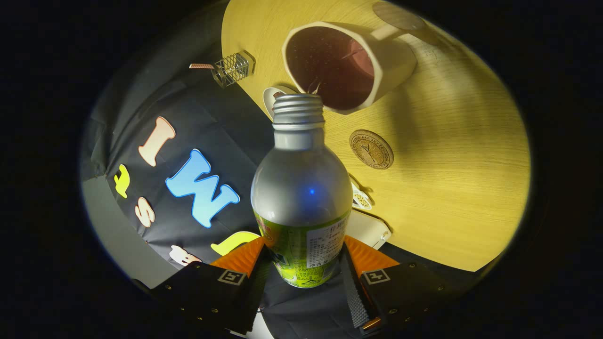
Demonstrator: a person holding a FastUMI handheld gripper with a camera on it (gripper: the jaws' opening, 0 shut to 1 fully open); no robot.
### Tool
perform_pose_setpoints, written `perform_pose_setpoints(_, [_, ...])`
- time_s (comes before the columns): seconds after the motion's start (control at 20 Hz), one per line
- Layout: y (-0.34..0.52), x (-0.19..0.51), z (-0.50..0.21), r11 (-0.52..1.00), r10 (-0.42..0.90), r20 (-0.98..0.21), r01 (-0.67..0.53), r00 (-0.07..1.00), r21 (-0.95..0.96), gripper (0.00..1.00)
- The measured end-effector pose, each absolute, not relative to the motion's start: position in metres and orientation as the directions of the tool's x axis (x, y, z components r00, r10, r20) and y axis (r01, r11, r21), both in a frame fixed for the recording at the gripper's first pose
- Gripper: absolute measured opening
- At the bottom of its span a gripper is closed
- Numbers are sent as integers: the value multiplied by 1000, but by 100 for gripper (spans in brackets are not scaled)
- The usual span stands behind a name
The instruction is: Take the bottle from table, then pour the juice into the cup, finally place the bottle on the coaster
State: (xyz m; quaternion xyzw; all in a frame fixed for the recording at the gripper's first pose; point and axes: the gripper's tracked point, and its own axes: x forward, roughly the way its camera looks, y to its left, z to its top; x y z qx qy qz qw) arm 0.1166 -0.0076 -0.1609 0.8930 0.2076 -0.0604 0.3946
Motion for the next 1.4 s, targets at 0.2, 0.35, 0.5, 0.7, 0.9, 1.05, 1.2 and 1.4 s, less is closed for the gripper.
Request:
perform_pose_setpoints(0.2, [-3,112,-160,-609,341,-272,432,900,665,75])
perform_pose_setpoints(0.35, [-1,112,-154,-619,344,-265,430,901,658,75])
perform_pose_setpoints(0.5, [-5,111,-152,-619,348,-265,433,899,655,75])
perform_pose_setpoints(0.7, [-8,107,-148,-601,358,-267,439,895,668,75])
perform_pose_setpoints(0.9, [-9,94,-151,-524,376,-290,461,880,716,75])
perform_pose_setpoints(1.05, [-13,91,-157,-488,360,-310,461,880,741,75])
perform_pose_setpoints(1.2, [-10,90,-164,-443,349,-332,466,876,766,75])
perform_pose_setpoints(1.4, [-3,83,-178,-317,316,-383,477,868,820,75])
